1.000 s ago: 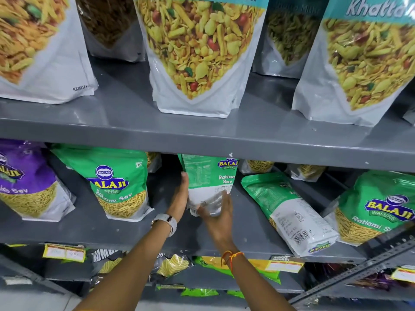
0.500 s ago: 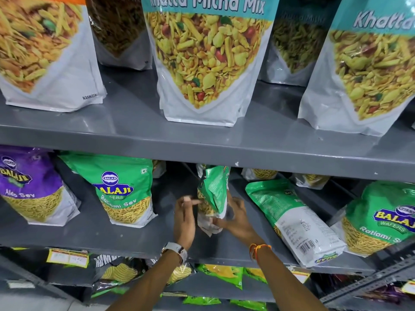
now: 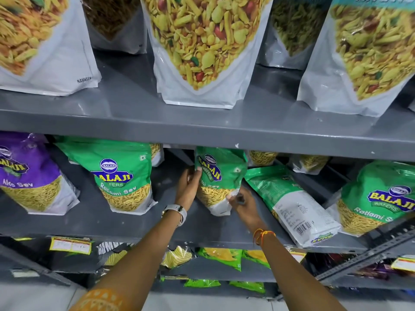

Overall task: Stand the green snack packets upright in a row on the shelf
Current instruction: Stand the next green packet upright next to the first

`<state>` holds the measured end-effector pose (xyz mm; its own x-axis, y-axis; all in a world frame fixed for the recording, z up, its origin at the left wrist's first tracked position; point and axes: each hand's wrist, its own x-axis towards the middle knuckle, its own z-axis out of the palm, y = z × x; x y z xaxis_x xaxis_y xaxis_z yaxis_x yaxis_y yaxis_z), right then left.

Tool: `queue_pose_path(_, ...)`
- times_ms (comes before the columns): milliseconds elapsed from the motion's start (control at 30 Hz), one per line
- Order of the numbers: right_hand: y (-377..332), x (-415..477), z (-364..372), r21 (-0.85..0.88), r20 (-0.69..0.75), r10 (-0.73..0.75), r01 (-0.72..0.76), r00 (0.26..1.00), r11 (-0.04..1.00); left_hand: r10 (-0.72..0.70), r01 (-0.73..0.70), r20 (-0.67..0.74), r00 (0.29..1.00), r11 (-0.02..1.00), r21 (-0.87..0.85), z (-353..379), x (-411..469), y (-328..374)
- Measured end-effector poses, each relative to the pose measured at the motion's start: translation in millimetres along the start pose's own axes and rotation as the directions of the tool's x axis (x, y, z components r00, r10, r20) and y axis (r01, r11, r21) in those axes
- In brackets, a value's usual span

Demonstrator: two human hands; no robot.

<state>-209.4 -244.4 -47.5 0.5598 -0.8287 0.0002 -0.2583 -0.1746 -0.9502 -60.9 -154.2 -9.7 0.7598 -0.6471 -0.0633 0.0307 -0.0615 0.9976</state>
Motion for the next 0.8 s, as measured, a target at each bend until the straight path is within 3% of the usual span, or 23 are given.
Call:
queue_pose_path(133, -2.0, -4.4, -2.2, 0.140, -0.007, 0.048, -0.047, 0.999, 0.989, -0.018, 0.019, -0.011, 1.000, 0.998, 0.060, -0.3, -12.7, -7.5)
queue_pose_path(233, -6.9, -6.5, -4.9, 0.140, 0.059, 0.030, -0.038, 0.998, 0.989, -0.001, 0.002, -0.007, 1.000, 0.993, 0.122, -4.2, -12.8, -19.9)
queue_pose_path(333, -12.7, -1.3, -2.5, 0.166, 0.033, 0.045, -0.050, 0.998, 0.985, 0.016, -0.011, -0.026, 1.000, 0.986, 0.169, -10.5, -5.7, -25.4)
queue_pose_path(400, -15.6, 0.5, -0.8, 0.128, -0.013, 0.058, -0.056, 0.998, 0.990, 0.027, -0.029, 0.013, 1.000, 0.990, 0.136, -15.7, -3.5, -20.8)
queue_pose_path(500, -9.9, 5.2, -1.2, 0.043, -0.002, 0.057, -0.056, 0.998, 0.997, 0.072, -0.068, 0.087, 0.994, 0.996, -0.052, -20.1, -5.5, -11.0)
queue_pose_path(600, -10.7, 10.4, -3.1, 0.113, 0.038, 0.059, -0.063, 0.998, 0.992, 0.076, -0.053, 0.197, 0.978, 0.991, -0.119, -25.9, -5.9, -12.0)
queue_pose_path(733, -8.8, 15.0, -6.2, 0.138, 0.065, 0.032, -0.041, 0.997, 0.990, -0.041, -0.012, 0.444, 0.895, 0.993, 0.116, -37.2, -1.3, -26.8)
queue_pose_path(800, -9.5, 16.1, -7.0, 0.151, 0.073, 0.039, -0.049, 0.997, 0.987, -0.045, -0.029, 0.409, 0.911, 0.984, 0.174, -38.1, -2.6, -28.3)
